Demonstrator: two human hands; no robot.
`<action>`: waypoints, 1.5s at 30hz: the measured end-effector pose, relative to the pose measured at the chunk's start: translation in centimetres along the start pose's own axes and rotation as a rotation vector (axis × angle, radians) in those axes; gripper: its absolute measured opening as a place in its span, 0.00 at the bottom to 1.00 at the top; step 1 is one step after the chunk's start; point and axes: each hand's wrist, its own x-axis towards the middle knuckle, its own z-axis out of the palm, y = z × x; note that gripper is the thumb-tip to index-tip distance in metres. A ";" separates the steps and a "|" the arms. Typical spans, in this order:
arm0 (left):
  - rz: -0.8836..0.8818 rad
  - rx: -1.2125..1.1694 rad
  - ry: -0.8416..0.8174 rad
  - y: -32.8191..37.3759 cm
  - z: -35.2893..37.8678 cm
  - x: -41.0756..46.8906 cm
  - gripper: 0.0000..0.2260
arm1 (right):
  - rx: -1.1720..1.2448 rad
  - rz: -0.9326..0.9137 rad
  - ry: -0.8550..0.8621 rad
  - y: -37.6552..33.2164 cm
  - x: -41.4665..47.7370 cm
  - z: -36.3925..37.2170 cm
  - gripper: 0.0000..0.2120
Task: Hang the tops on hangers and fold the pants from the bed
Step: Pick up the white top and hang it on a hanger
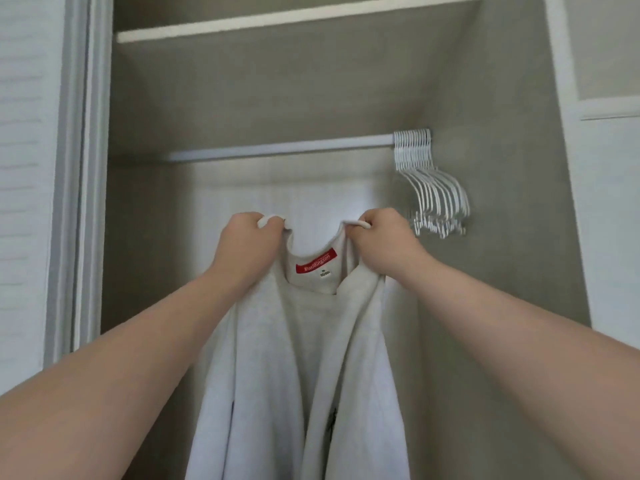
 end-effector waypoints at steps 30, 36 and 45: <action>0.194 0.322 0.003 3.4 0.8 9.6 0.16 | -0.999 0.009 0.303 4.7 16.4 -6.1 0.16; 0.199 0.327 0.069 4.0 -1.6 9.6 0.17 | -0.668 -0.044 0.356 2.9 15.9 -6.4 0.12; 0.288 0.269 0.237 5.6 -8.2 9.3 0.17 | 0.251 0.034 0.281 -0.5 11.3 -3.7 0.08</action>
